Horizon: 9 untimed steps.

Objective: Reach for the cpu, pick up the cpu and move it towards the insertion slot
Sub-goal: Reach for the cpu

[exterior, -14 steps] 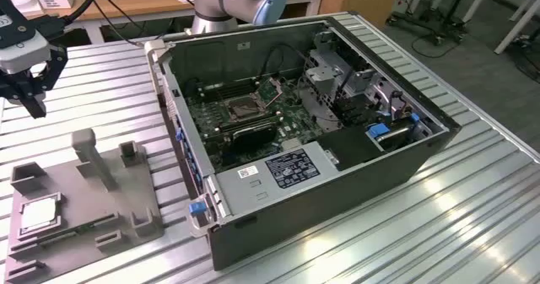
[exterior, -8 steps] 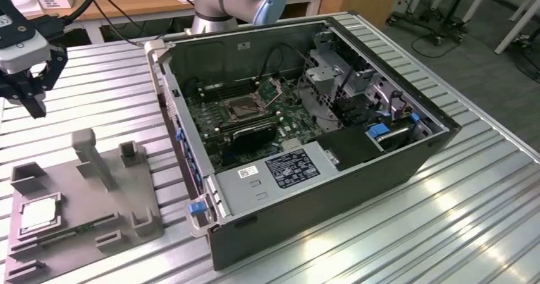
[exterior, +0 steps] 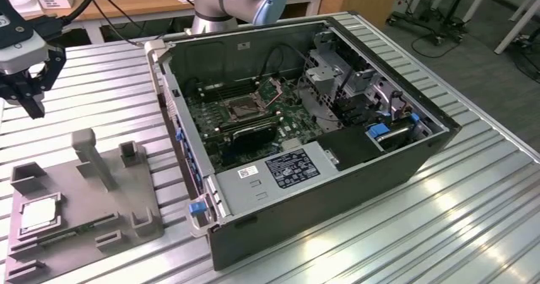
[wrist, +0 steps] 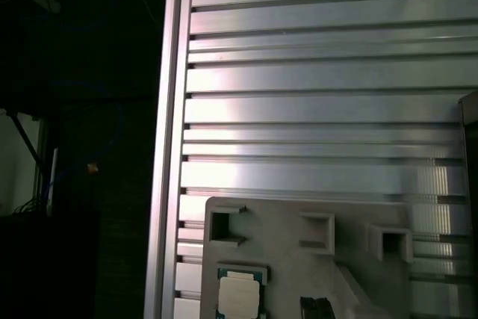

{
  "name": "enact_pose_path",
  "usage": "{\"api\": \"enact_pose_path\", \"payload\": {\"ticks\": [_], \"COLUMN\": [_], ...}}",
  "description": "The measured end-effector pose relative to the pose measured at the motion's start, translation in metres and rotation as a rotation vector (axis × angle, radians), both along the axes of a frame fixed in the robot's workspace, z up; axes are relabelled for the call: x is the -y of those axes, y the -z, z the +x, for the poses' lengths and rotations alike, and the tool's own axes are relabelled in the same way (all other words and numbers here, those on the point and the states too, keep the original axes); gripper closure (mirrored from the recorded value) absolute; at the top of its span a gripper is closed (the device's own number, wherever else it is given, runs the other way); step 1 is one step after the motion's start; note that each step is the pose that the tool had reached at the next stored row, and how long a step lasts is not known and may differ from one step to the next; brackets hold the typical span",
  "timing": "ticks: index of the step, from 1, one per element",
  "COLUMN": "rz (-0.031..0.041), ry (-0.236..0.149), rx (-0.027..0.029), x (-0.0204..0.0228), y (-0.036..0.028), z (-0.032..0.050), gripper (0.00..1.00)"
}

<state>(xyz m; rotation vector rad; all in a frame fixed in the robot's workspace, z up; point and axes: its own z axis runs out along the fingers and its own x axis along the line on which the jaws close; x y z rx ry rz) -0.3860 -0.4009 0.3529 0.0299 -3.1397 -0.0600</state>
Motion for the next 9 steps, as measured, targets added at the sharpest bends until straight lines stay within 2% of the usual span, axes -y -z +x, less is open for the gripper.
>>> {"api": "enact_pose_path", "payload": {"ticks": [9], "rz": [0.0000], "ry": [0.000], "rx": [0.0000], "x": [0.0000], "y": [0.0001], "z": [-0.0029], "gripper": [0.90]}}
